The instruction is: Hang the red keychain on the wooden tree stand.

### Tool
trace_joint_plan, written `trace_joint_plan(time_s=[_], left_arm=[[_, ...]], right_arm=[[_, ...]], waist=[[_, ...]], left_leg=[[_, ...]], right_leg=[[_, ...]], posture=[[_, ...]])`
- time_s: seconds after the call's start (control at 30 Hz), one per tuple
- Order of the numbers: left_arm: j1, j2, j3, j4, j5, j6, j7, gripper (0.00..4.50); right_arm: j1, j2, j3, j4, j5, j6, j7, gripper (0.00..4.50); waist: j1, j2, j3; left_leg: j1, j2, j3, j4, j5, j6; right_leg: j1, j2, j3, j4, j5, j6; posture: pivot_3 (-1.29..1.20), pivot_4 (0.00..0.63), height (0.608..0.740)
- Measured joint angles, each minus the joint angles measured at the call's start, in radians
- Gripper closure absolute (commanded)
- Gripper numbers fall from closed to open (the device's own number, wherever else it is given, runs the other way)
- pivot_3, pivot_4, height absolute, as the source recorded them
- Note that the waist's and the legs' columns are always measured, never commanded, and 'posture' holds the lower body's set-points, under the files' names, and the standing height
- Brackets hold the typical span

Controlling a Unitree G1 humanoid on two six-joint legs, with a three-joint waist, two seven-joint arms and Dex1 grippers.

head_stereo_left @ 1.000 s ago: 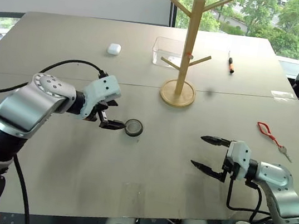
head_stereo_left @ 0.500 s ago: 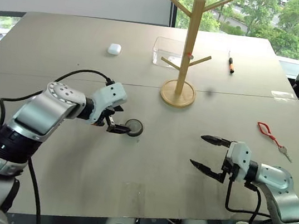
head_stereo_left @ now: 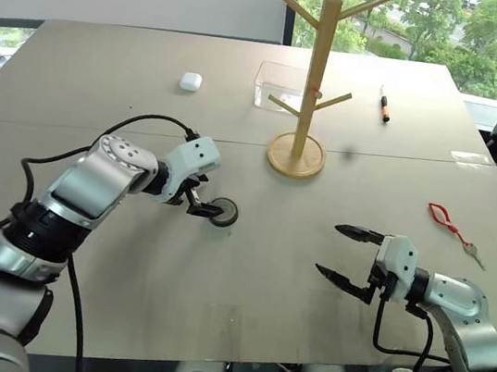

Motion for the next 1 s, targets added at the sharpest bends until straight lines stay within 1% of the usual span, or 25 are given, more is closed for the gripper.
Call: trace_joint_plan(time_s=[0.3,0.33,0.43,0.47,0.5,0.53,0.57,0.63,0.67,0.83,1.0], left_arm=[[-0.013,-0.030,-0.007,0.020,0.027,0.003,0.000,0.00],[-0.014,-0.031,-0.007,0.022,0.030,0.005,0.000,0.40],[-0.014,-0.031,-0.006,0.024,0.033,0.010,-0.002,1.37],[-0.014,-0.031,-0.006,0.024,0.033,0.011,-0.002,2.06],[-0.014,-0.031,-0.006,0.024,0.034,0.012,-0.004,2.45],[-0.014,-0.031,-0.006,0.024,0.034,0.013,-0.005,3.02],[-0.014,-0.031,-0.006,0.024,0.034,0.015,-0.005,3.43],[-0.015,-0.031,-0.005,0.024,0.036,0.015,-0.005,4.39],[-0.017,-0.031,-0.004,0.024,0.036,0.016,-0.005,4.49],[-0.021,-0.043,-0.002,0.031,0.039,0.018,0.005,4.49],[-0.033,-0.081,0.020,0.058,0.037,0.028,0.047,4.49]], right_arm=[[0.005,0.000,0.000,-0.002,0.001,0.010,-0.008,0.16],[0.006,0.000,0.000,-0.002,0.002,0.011,-0.010,0.00],[0.009,-0.002,-0.001,-0.002,0.004,0.013,-0.011,0.00],[0.009,-0.003,-0.001,-0.002,0.005,0.013,-0.011,0.00],[0.010,-0.003,-0.001,-0.003,0.005,0.014,-0.012,0.00],[0.010,-0.003,-0.001,-0.003,0.005,0.014,-0.012,0.00],[0.010,-0.003,-0.001,-0.003,0.005,0.014,-0.012,0.00],[0.010,-0.004,-0.001,-0.003,0.006,0.014,-0.012,0.00],[0.010,-0.005,-0.001,-0.003,0.006,0.014,-0.012,0.00],[0.009,-0.009,-0.001,-0.003,0.006,0.014,-0.012,0.00],[0.008,-0.011,-0.002,-0.003,0.007,0.014,-0.012,0.00]], waist=[[0.000,0.000,0.000],[0.000,0.000,0.000],[0.000,0.000,0.000],[0.000,0.000,0.000],[0.000,0.000,0.000],[0.000,0.000,0.000],[0.000,0.000,0.000],[0.000,0.000,0.000],[0.000,0.000,0.000],[0.002,0.000,0.000],[0.008,0.000,0.000]], left_leg=[[0.000,0.000,0.000,0.000,0.000,0.000],[0.000,0.000,0.000,0.000,0.000,0.000],[0.000,0.000,0.000,0.000,0.000,0.000],[0.000,0.000,0.000,0.000,0.000,0.000],[0.000,0.000,0.000,0.000,0.000,0.000],[0.000,0.000,0.000,0.000,0.000,0.000],[0.000,0.000,0.000,0.000,0.000,0.000],[0.000,0.000,0.000,0.000,0.000,0.000],[0.000,0.000,0.000,0.000,0.000,0.000],[0.000,0.000,0.000,0.001,0.000,0.000],[0.000,0.000,0.000,0.002,0.000,0.000]], right_leg=[[0.000,0.000,0.000,0.000,0.000,0.000],[0.000,0.000,0.000,0.000,0.000,0.000],[0.000,0.000,0.000,0.000,0.000,0.000],[0.000,0.000,0.000,0.000,0.000,0.000],[0.000,0.000,0.000,0.000,0.000,0.000],[0.000,0.000,0.000,0.000,0.000,0.000],[0.000,0.000,0.000,0.000,0.000,0.000],[0.000,0.000,0.000,0.000,0.000,0.000],[0.000,0.000,0.000,0.000,0.000,0.000],[0.000,0.000,0.000,0.000,0.000,0.000],[0.000,0.000,0.000,0.001,0.000,0.000]], posture=[[0.00,0.150,0.740],[0.00,0.150,0.740],[0.00,0.150,0.740],[0.00,0.150,0.740],[0.00,0.150,0.740],[0.00,0.150,0.740],[0.00,0.150,0.740],[0.00,0.150,0.740],[0.00,0.150,0.740],[0.00,0.150,0.740],[0.00,0.150,0.740]])
